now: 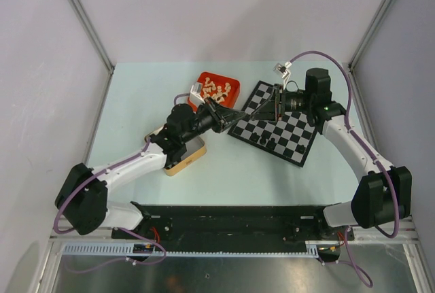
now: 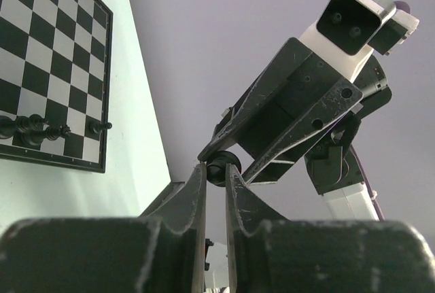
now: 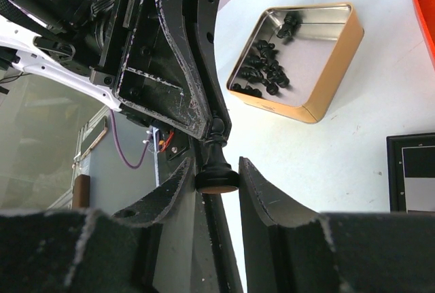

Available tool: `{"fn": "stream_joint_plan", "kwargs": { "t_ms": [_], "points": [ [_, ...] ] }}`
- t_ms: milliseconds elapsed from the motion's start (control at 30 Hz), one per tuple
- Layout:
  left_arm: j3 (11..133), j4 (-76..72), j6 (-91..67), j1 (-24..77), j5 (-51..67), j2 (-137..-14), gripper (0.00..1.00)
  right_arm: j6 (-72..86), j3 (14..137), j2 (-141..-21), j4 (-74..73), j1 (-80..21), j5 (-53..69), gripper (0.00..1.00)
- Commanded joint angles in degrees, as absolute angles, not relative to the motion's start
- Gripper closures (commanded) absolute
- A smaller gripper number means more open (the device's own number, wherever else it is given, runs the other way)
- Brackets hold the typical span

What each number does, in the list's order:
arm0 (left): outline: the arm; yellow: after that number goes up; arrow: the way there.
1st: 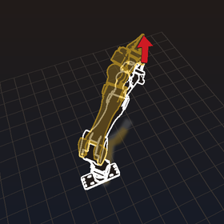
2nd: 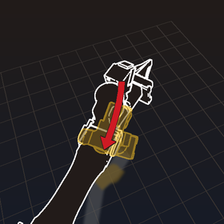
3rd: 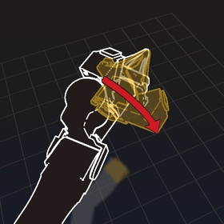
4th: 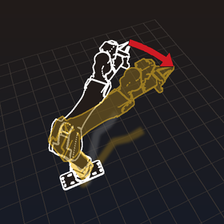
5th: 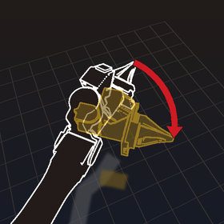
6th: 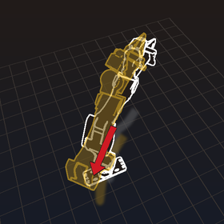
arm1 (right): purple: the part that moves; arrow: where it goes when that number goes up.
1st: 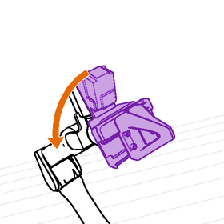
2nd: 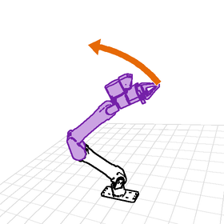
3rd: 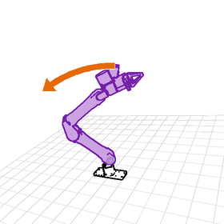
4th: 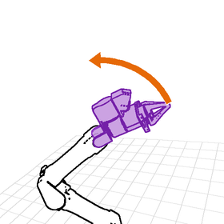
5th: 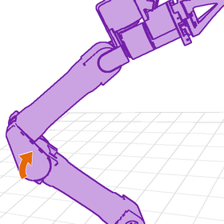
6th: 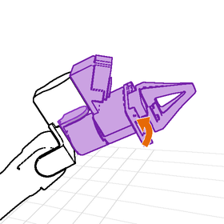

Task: Set up the chess pieces on the board

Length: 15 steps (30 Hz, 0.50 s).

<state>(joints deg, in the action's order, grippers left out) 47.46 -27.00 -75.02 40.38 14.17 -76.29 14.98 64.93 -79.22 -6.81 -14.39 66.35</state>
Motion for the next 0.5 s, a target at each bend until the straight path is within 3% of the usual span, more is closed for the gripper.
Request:
{"fn": "stream_joint_plan", "kwargs": {
  "t_ms": [0,133,267,467],
  "points": [
    [50.54,-29.71,-74.09,40.78,15.47,-76.20,0.98,14.68,64.78,-78.93,-5.27,-14.41,66.01,0.83],
    [50.54,-29.71,-73.65,40.69,15.91,-76.46,0.94,14.33,64.69,-78.75,-5.63,-14.24,66.09,0.83],
    [50.62,-29.71,-73.74,40.61,16.44,-76.99,0.73,14.41,64.69,-78.66,-5.45,-14.33,66.62,0.83],
    [51.41,-29.71,-73.48,40.52,17.22,-77.69,0.70,14.33,64.42,-78.57,-5.28,-14.41,66.97,0.84]
  ]
}}
